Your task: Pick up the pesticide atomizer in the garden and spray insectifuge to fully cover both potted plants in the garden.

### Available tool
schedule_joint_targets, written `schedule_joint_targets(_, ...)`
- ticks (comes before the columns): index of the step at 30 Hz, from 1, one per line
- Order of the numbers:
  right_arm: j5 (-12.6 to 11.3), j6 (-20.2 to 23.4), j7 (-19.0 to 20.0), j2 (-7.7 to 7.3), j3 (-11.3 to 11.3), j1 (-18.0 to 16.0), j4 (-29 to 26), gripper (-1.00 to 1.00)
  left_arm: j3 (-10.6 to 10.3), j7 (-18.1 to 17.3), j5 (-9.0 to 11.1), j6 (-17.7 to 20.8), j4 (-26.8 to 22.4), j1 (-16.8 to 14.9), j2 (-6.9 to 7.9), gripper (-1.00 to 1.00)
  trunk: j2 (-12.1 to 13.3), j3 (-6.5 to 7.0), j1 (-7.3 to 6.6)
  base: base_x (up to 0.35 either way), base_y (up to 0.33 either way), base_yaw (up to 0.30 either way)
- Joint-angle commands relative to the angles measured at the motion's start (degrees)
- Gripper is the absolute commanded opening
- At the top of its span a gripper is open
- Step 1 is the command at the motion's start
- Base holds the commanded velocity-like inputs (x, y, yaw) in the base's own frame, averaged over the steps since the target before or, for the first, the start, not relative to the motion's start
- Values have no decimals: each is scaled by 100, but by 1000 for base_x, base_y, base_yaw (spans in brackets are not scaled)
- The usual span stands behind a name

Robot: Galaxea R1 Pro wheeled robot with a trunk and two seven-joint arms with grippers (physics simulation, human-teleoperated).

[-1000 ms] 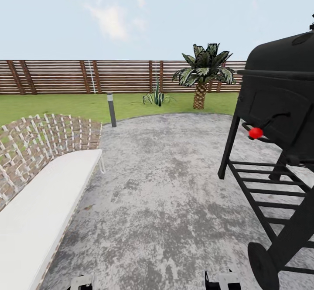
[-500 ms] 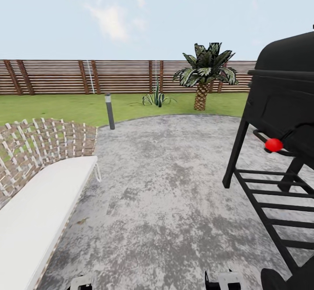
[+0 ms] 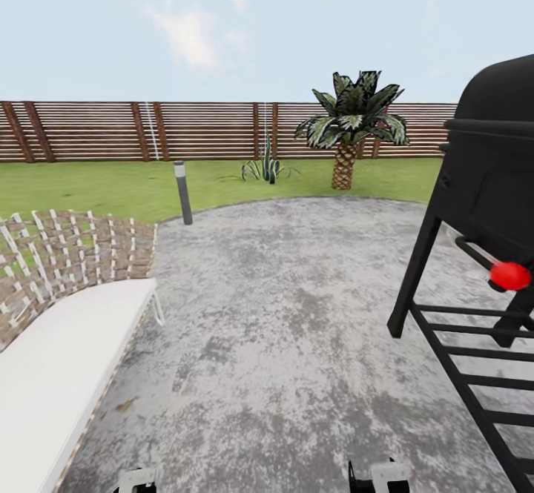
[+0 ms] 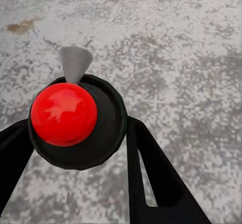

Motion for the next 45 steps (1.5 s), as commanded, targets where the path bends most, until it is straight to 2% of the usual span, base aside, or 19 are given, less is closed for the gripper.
schedule_joint_targets(1, 61, -13, -26, 2, -45, -4, 5, 100, 49, -43, -21, -12, -4, -5, -5, -100, -2, -6, 2, 341, 0, 0)
schedule_joint_targets(45, 61, -13, -26, 2, -45, -4, 5, 100, 54, -43, -21, -5, -4, -4, -4, -100, -2, -6, 2, 341, 0, 0)
